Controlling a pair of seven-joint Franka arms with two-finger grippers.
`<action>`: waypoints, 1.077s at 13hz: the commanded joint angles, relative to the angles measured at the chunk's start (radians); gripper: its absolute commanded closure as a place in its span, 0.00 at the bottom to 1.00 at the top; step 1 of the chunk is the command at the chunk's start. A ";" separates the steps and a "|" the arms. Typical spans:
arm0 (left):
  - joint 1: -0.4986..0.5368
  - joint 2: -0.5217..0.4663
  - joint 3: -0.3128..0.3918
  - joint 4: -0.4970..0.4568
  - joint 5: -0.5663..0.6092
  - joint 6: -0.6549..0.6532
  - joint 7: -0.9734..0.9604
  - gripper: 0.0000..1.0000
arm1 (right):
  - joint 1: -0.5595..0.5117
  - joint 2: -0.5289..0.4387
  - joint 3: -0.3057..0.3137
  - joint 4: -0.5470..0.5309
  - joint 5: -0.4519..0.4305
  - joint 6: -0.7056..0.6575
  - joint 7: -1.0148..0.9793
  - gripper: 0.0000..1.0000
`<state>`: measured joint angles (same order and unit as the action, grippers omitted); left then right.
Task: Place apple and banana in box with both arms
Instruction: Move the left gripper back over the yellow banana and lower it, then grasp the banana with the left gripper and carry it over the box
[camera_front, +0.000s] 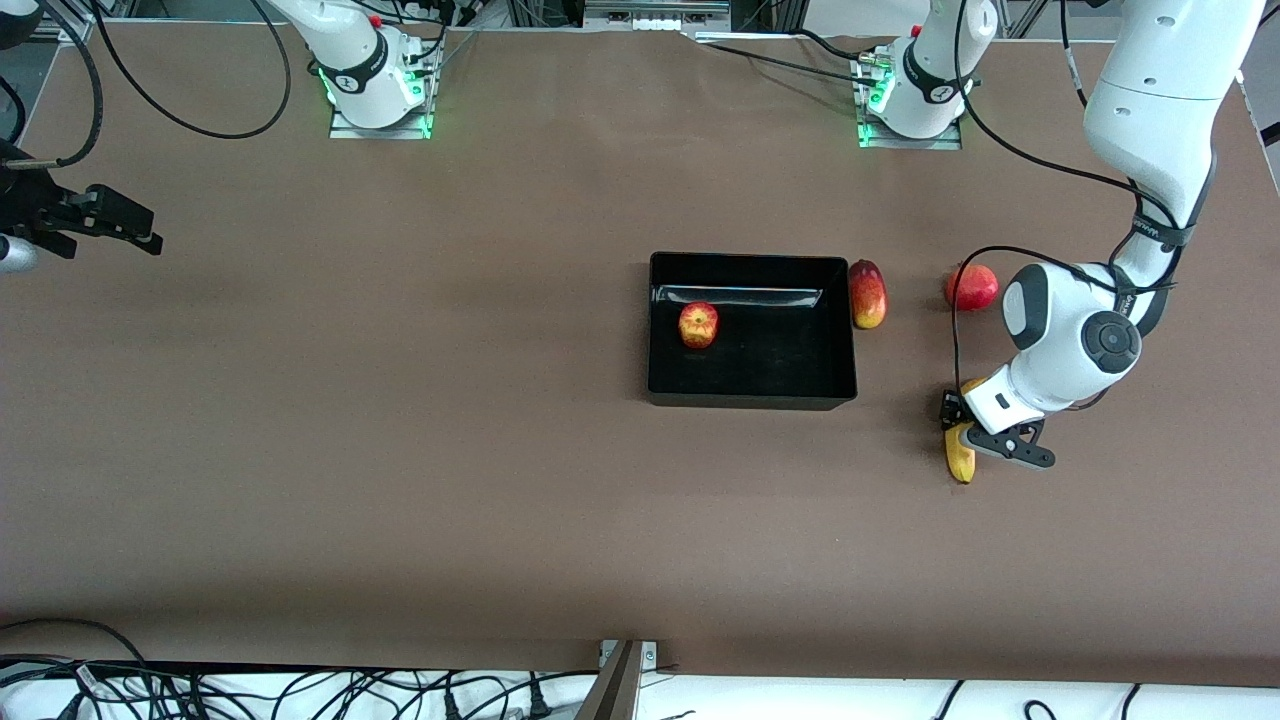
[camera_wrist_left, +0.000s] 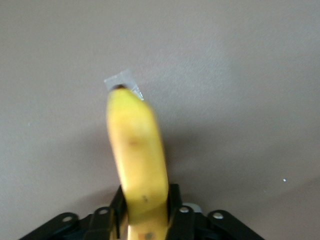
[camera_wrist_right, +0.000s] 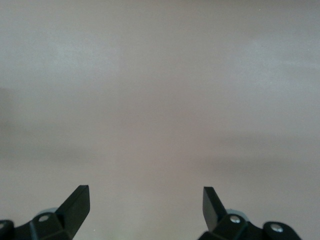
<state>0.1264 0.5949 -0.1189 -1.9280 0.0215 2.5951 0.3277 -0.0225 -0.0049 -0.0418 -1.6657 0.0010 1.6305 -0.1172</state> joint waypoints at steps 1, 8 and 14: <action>-0.024 -0.070 0.015 0.000 -0.014 -0.058 0.044 1.00 | -0.001 -0.001 0.000 0.012 0.016 -0.014 0.010 0.00; -0.334 -0.375 0.028 -0.017 -0.152 -0.466 -0.143 1.00 | 0.001 -0.001 0.003 0.014 0.016 -0.014 0.010 0.00; -0.570 -0.356 0.028 -0.118 -0.155 -0.379 -0.401 1.00 | 0.001 -0.001 0.003 0.014 0.016 -0.014 0.010 0.00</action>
<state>-0.4291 0.2296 -0.1162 -2.0019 -0.1092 2.1646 -0.0801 -0.0217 -0.0049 -0.0398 -1.6654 0.0014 1.6305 -0.1172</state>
